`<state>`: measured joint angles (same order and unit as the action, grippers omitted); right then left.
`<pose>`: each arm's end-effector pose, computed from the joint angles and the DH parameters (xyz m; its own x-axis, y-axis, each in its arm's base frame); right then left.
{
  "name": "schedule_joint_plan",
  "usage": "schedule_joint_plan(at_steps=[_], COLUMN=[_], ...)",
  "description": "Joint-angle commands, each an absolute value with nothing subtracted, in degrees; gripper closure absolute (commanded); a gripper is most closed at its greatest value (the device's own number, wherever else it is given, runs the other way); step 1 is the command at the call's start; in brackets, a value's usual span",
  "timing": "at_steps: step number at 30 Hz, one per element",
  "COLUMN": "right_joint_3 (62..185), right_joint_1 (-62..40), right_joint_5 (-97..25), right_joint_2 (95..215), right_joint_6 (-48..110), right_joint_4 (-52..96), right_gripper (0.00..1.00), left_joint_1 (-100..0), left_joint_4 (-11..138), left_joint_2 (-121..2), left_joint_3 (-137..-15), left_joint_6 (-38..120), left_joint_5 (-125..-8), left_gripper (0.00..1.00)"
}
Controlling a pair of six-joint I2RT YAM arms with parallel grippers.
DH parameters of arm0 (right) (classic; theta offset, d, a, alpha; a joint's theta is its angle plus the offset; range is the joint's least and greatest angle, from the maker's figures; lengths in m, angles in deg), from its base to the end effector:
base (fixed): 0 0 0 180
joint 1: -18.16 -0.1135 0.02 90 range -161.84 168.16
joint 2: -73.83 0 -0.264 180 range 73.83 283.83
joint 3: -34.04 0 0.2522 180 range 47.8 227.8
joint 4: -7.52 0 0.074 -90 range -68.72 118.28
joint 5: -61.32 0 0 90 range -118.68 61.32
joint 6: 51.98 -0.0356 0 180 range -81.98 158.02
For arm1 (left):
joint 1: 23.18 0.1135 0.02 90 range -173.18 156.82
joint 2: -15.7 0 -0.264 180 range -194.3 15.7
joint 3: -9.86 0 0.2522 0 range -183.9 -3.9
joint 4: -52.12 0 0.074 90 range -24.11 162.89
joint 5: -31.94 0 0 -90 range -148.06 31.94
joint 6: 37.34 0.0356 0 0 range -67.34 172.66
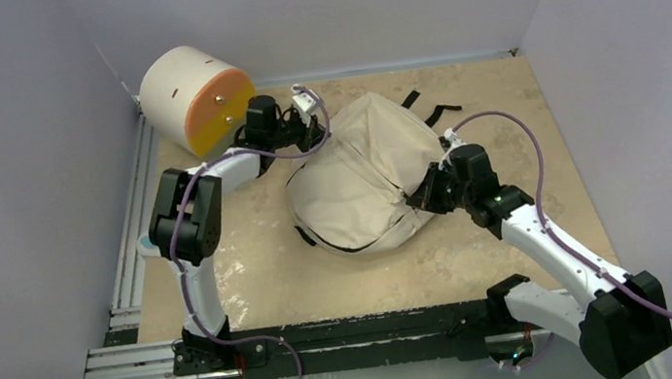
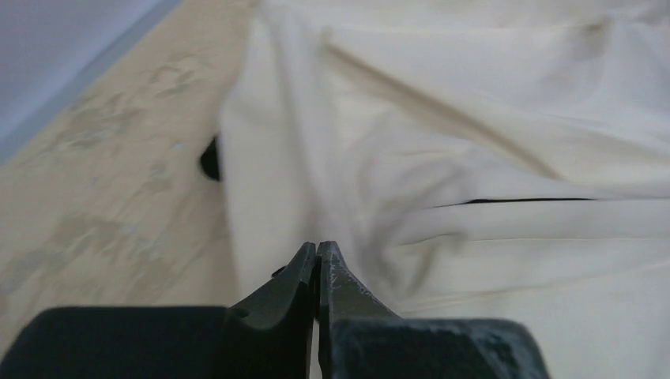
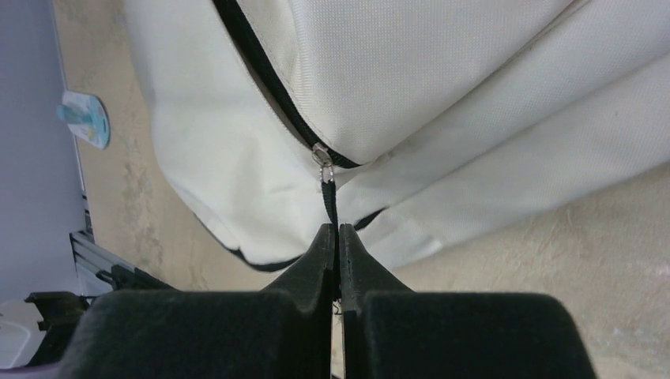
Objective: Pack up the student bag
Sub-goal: Zip the student bag at the center of the board, then reset both arms
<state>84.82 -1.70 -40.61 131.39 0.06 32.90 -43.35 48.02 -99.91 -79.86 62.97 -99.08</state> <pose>0.2053 0.0820 0.2486 -0.7004 0.3869 -0.5998 -0.0839 0.7899 0.6075 0.4187 -0.1787 0.2040 -0.1939 0.2151 -0.9572 0.8811 0.4671 -0.0735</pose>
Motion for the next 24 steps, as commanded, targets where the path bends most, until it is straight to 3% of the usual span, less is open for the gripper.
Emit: schedule_joint_plan(at_steps=[1,3,9,16,24], right_joint_3=[84.2,84.6,89.8,95.0,95.0], right_joint_1=[-1.7,-1.7,-1.7,-1.7,-1.7], right_joint_5=[-42.8,-43.5,-39.9,-27.7,-18.7], right_joint_2=[130.2,129.8,126.2,121.5,119.0], right_joint_6=[0.0,0.1,0.6,0.5,0.5], right_joint_4=[41.1,40.1,38.1,34.6,31.5], right_gripper=[1.0,0.98,0.73,0.55,0.34], left_joint_1=[-38.3,-38.3,-38.3,-38.3,-38.3], left_joint_4=[43.8,43.8,45.1,43.8,58.4], left_joint_2=[-98.3,-96.9,-91.8,-80.1,-62.1], left_joint_3=[-79.8,-78.9,-76.1,-68.8,-59.6], left_joint_6=[65.0,64.8,61.3,50.5,34.7], left_joint_5=[-91.0,-91.4,-93.3,-93.2,-74.4], left_gripper=[1.0,1.0,1.0,0.74,0.43])
